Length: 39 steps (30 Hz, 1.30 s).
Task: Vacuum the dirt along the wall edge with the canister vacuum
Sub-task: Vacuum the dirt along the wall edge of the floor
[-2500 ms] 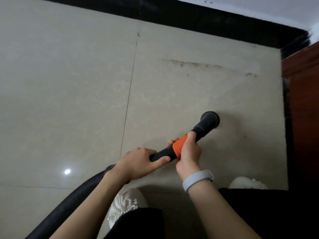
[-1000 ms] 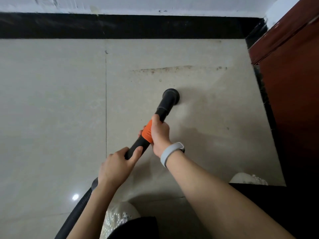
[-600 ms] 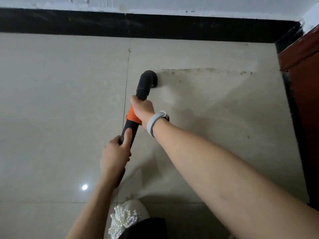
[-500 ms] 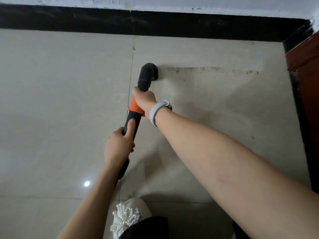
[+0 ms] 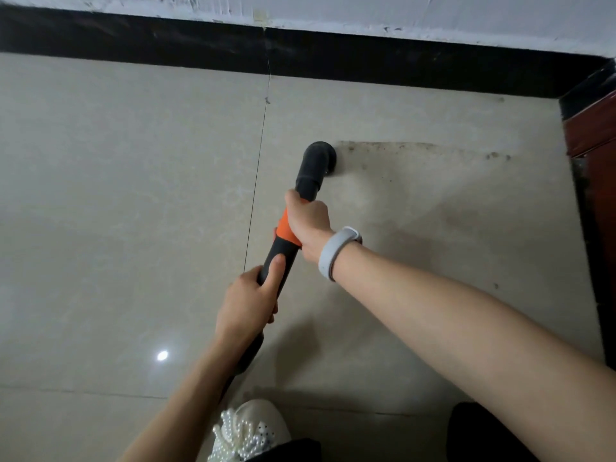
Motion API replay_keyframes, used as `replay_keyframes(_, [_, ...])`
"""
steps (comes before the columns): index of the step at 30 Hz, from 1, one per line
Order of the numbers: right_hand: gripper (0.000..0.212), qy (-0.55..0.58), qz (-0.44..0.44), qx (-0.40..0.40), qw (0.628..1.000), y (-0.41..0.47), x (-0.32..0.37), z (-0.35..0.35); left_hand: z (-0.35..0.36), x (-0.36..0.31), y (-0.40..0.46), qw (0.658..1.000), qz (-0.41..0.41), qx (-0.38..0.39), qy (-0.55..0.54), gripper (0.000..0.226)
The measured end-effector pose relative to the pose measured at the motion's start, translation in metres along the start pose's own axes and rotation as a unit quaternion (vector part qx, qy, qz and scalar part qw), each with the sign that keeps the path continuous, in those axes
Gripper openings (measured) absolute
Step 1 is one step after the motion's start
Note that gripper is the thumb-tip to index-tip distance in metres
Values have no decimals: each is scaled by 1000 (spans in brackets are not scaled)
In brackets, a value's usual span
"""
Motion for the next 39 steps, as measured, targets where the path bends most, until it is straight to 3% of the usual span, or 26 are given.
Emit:
replay_keyframes(8, [25, 2, -57, -36, 998, 2, 76, -14, 0, -38, 71, 999, 37, 9, -8, 56])
replay_keyframes(17, [28, 94, -3, -72, 993, -7, -13, -41, 16, -13, 6, 997, 31, 68, 36, 59])
replay_keyframes(24, [27, 37, -27, -3, 999, 8, 45, -21, 2, -30, 45, 999, 45, 5, 13, 58])
replay_keyframes(27, [27, 43, -42, -36, 998, 10, 66, -38, 13, -46, 64, 999, 45, 11, 13, 58])
replay_keyframes(30, [29, 79, -36, -91, 992, 10, 53, -77, 38, -58, 60, 996, 49, 54, 50, 58])
replay_keyframes(34, [28, 174, -2, -105, 979, 10, 16, -111, 63, -62, 40, 987, 62, 104, 106, 63])
replay_keyframes(39, [24, 174, -2, -55, 983, 5, -2, -76, 37, -42, 16, 992, 58, 63, 96, 55])
Point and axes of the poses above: each hand's wrist, its own y-axis towards the middle knuckle, its own z-axis out of the palm, x = y × z, the point moved 10 cm from there along y, towards the middle knuckle, and after that the axes turned 15 degrees about z, right-handed, at the moved point
